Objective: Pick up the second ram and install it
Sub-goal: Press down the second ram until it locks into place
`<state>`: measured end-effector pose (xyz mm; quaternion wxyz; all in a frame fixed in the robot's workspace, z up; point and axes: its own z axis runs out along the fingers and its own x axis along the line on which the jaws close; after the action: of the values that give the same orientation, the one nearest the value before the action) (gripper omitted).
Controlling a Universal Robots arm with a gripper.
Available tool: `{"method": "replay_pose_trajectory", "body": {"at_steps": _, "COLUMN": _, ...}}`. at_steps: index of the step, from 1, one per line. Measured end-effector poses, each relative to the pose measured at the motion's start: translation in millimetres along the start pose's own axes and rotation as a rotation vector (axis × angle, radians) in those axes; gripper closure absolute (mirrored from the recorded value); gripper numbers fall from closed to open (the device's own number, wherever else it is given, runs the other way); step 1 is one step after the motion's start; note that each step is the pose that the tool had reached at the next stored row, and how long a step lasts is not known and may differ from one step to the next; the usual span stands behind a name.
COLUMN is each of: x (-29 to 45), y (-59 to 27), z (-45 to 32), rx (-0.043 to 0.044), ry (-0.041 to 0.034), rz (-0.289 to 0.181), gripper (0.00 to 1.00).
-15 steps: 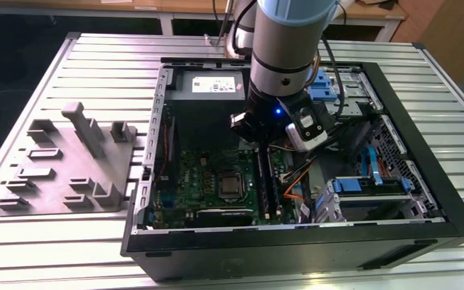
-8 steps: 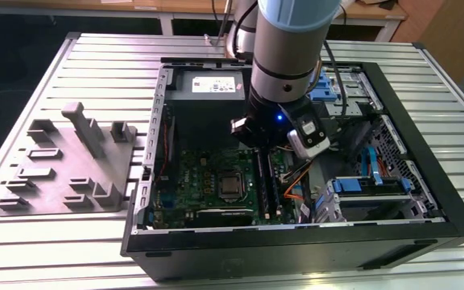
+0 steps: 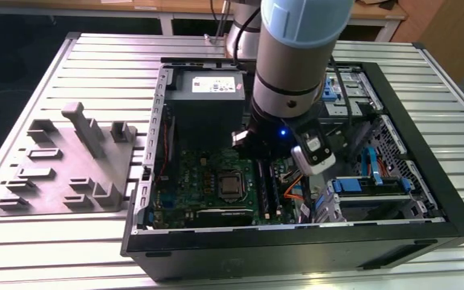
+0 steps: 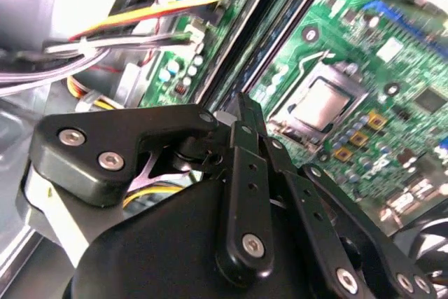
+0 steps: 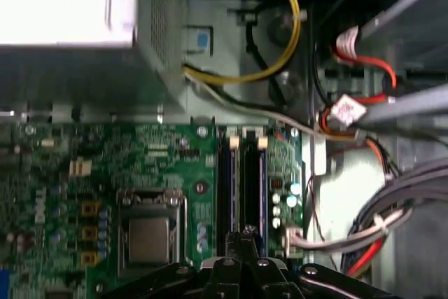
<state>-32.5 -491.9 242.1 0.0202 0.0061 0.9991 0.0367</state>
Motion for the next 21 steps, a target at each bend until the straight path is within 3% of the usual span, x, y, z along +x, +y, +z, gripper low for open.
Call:
{"method": "replay_pose_trajectory", "body": {"at_steps": 8, "x": -0.3, "y": -24.1, "z": -1.8, "rx": 0.0016, "ry": 0.0, "rz": 0.0, "gripper": 0.9}}
{"method": "replay_pose_trajectory", "body": {"at_steps": 15, "x": -0.4, "y": -34.5, "z": -2.5, "rx": 0.0078, "ry": -0.0001, "rz": 0.0, "gripper": 0.9}}
{"method": "replay_pose_trajectory", "body": {"at_steps": 18, "x": -0.5, "y": -34.6, "z": -2.4, "rx": 0.0201, "ry": -0.0001, "rz": -0.001, "gripper": 0.9}}
{"method": "replay_pose_trajectory", "body": {"at_steps": 21, "x": -0.5, "y": -34.6, "z": -2.3, "rx": 0.0426, "ry": -0.0004, "rz": -0.002, "gripper": 0.9}}
